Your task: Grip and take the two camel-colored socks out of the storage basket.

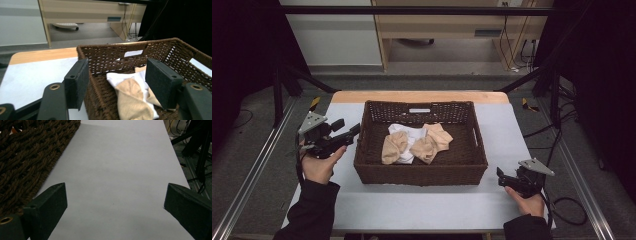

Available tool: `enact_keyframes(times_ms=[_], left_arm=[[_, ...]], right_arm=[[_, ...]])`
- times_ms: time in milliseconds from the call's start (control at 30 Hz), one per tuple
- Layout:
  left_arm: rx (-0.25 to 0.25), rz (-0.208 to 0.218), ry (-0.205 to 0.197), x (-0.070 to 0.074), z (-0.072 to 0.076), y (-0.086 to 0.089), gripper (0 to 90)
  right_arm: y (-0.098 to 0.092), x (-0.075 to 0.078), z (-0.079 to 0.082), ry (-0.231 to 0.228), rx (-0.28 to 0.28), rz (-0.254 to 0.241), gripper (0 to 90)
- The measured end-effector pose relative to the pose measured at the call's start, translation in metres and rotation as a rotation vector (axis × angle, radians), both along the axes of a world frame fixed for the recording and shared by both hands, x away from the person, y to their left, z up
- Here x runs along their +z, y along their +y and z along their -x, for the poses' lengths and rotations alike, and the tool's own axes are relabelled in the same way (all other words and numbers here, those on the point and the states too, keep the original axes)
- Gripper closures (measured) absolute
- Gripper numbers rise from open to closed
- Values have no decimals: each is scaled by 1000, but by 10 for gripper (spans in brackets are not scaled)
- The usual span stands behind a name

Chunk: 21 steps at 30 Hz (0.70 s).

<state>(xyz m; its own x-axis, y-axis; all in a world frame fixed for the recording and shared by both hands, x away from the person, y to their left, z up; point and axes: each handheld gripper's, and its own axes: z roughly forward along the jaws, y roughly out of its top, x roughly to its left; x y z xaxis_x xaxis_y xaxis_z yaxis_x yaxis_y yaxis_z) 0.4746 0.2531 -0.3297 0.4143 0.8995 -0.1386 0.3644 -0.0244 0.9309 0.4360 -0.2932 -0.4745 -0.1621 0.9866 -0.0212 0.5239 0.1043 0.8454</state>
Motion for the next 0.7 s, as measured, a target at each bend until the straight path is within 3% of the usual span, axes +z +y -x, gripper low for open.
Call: enact_keyframes(times_ms=[233, 400, 700], left_arm=[[-24, -6, 9, 1, -13, -17, 372], [-44, -36, 22, -3, -23, -31, 392], [-43, -65, 36, -12, -38, -49, 405]], right_arm=[[0, 0, 0, 0, 0, -1, 50], [0, 0, 0, 1, 3, -1, 51], [1, 0, 0, 5, 6, -1, 53]])
